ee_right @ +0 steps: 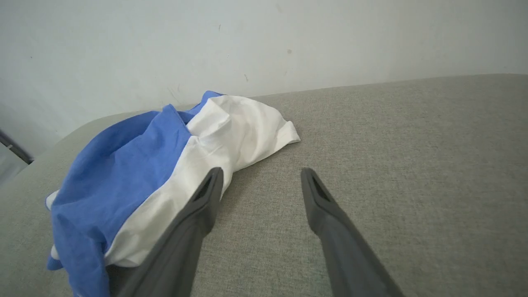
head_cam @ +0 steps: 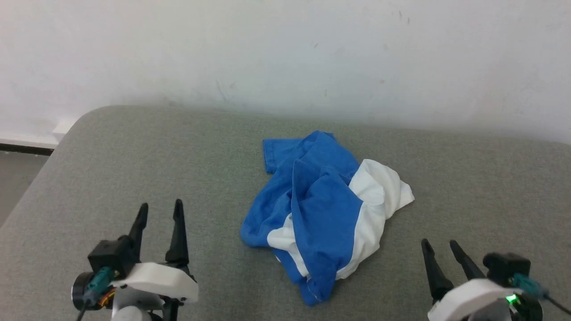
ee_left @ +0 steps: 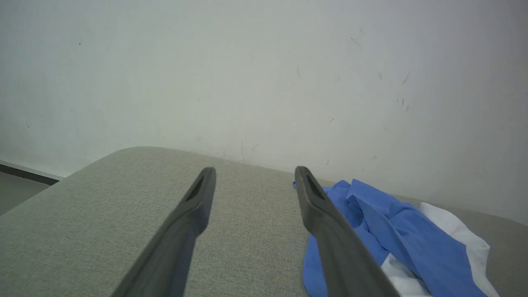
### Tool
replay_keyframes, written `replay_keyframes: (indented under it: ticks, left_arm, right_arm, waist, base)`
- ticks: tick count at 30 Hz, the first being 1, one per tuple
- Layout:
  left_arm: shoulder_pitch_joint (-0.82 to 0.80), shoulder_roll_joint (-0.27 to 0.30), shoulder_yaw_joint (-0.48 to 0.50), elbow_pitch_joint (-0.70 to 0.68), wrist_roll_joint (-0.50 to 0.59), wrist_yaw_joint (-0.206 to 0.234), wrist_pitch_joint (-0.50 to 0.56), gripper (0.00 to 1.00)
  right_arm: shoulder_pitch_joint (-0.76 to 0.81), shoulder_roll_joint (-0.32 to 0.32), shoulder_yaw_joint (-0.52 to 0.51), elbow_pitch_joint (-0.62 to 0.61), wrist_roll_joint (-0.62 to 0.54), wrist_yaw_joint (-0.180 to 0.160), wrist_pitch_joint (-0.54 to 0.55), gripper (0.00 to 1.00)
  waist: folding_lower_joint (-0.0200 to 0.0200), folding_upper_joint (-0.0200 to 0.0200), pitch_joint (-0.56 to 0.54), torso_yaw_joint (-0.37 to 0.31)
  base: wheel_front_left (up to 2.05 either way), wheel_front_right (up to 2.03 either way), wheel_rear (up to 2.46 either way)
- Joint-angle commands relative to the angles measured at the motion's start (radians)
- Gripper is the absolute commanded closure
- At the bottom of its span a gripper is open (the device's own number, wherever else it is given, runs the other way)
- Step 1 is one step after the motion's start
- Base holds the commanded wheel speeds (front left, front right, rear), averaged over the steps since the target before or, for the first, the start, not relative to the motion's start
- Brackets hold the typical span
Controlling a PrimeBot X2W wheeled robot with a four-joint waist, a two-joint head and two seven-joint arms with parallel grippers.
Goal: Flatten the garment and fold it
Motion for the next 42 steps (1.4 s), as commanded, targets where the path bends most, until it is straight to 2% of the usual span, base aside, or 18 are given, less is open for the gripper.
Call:
replay_keyframes:
  ticks: [1, 6, 11, 17, 22, 28, 29, 30, 31, 38, 42]
  left_arm:
    - [0.011, -0.008, -0.006, 0.006, 0.022, 0.004, -0.005, 0.0]
    - [0.013, -0.042, 0.008, -0.001, 0.05, 0.0, -0.005, 0.0]
    - [0.006, -0.085, 0.031, -0.018, 0.068, -0.009, -0.005, 0.0]
    - [-0.015, -0.13, 0.046, -0.013, 0.081, -0.042, -0.006, 0.0]
    - [-0.028, -0.159, 0.058, -0.002, 0.095, -0.065, -0.006, 0.0]
    - [-0.047, -0.183, 0.072, 0.013, 0.111, -0.09, -0.006, 0.0]
    - [-0.048, -0.186, 0.074, 0.015, 0.113, -0.093, -0.006, 0.0]
    - [-0.049, -0.189, 0.077, 0.016, 0.115, -0.096, -0.006, 0.0]
    - [-0.049, -0.191, 0.08, 0.017, 0.116, -0.1, -0.006, 0.0]
    - [-0.052, -0.202, 0.099, 0.027, 0.13, -0.117, -0.006, 0.0]
    - [-0.052, -0.205, 0.105, 0.024, 0.138, -0.124, -0.006, 0.0]
  right_arm:
    - [-0.037, 0.001, 0.001, -0.002, 0.0, -0.001, 0.033, 0.0]
    - [-0.159, 0.001, 0.078, -0.042, -0.013, -0.001, 0.18, 0.0]
    - [-0.331, 0.001, 0.253, -0.034, -0.02, -0.001, 0.385, 0.0]
    - [-0.508, 0.001, 0.456, 0.058, -0.006, -0.001, 0.595, 0.0]
    - [-0.59, 0.001, 0.55, 0.141, -0.001, -0.001, 0.686, 0.0]
    - [-0.629, 0.001, 0.584, 0.205, 0.0, -0.001, 0.698, 0.0]
    - [-0.631, 0.001, 0.583, 0.212, 0.001, -0.001, 0.694, 0.27]
    - [-0.632, 0.001, 0.58, 0.219, 0.002, -0.001, 0.688, 0.8]
    - [-0.634, 0.001, 0.58, 0.226, 0.004, -0.001, 0.685, 1.0]
    - [-0.638, 0.001, 0.554, 0.234, 0.054, -0.001, 0.626, 1.0]
    - [-0.634, 0.001, 0.503, 0.207, 0.096, -0.001, 0.56, 1.0]
  waist:
    - [0.0, 0.0, 0.009, 0.005]
    - [0.0, 0.0, 0.033, 0.006]
    - [0.0, 0.0, 0.076, 0.021]
    - [0.0, 0.0, 0.141, 0.061]
    - [0.0, 0.0, 0.178, 0.094]
    - [0.0, 0.0, 0.202, 0.119]
    - [0.0, 0.0, 0.203, 0.12]
    - [0.0, 0.0, 0.204, 0.12]
    - [0.0, 0.0, 0.205, 0.118]
    - [0.0, 0.0, 0.194, 0.079]
    - [0.0, 0.0, 0.18, 0.052]
  base:
    - [0.0, 0.0, 0.0]
    - [0.0, 0.0, 0.0]
    - [0.0, 0.0, 0.0]
    - [0.0, 0.0, 0.0]
    - [0.0, 0.0, 0.0]
    - [0.0, 0.0, 0.0]
    - [0.0, 0.0, 0.0]
    - [0.0, 0.0, 0.0]
    - [0.0, 0.0, 0.0]
    - [0.0, 0.0, 0.0]
    - [0.0, 0.0, 0.0]
